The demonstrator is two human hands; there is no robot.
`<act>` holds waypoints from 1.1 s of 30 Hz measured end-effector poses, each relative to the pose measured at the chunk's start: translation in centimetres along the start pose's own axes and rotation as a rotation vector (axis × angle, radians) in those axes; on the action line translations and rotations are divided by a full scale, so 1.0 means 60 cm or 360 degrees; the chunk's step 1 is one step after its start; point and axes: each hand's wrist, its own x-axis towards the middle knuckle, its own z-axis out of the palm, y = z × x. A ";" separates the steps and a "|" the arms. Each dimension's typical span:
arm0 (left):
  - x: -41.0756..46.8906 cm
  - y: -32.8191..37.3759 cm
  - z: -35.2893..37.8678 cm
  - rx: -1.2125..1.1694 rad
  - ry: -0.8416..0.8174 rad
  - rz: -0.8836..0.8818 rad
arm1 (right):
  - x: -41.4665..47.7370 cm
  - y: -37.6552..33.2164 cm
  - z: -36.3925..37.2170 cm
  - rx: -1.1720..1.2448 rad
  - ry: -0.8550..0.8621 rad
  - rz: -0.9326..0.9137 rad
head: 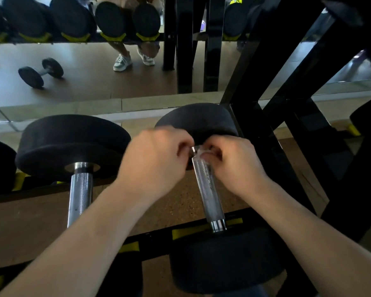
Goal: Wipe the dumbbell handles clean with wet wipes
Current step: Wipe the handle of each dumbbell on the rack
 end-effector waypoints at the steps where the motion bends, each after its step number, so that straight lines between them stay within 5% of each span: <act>1: 0.001 -0.005 -0.006 0.0018 0.0229 -0.0004 | 0.001 0.002 -0.001 -0.0010 -0.0042 0.0000; 3: 0.001 -0.012 -0.011 0.0042 0.0400 -0.0138 | -0.018 0.002 -0.015 0.0069 -0.0280 0.0067; 6: 0.010 -0.015 -0.003 -0.0069 0.0080 -0.0400 | -0.051 -0.006 -0.031 0.0211 -0.0628 0.0139; 11: 0.006 -0.022 0.006 -0.0104 0.0100 -0.0335 | 0.007 -0.014 -0.007 -0.0060 -0.0261 0.0016; 16: 0.001 -0.023 0.003 -0.0230 0.0075 -0.0334 | -0.030 -0.016 -0.026 -0.0033 -0.0591 0.0093; 21: -0.008 -0.013 0.011 -0.0021 0.0139 -0.0288 | 0.013 -0.024 -0.006 -0.0282 -0.0261 -0.0141; 26: -0.020 0.008 0.023 -0.0212 0.0170 0.0032 | -0.052 -0.013 -0.035 0.0268 -0.0861 0.0133; 31: -0.019 0.007 0.028 -0.0252 0.0131 0.0032 | 0.002 0.007 -0.002 0.0230 -0.0245 -0.0006; 33: -0.019 0.008 0.030 -0.0301 0.0009 0.0027 | -0.004 0.011 0.001 0.0362 -0.0263 0.0055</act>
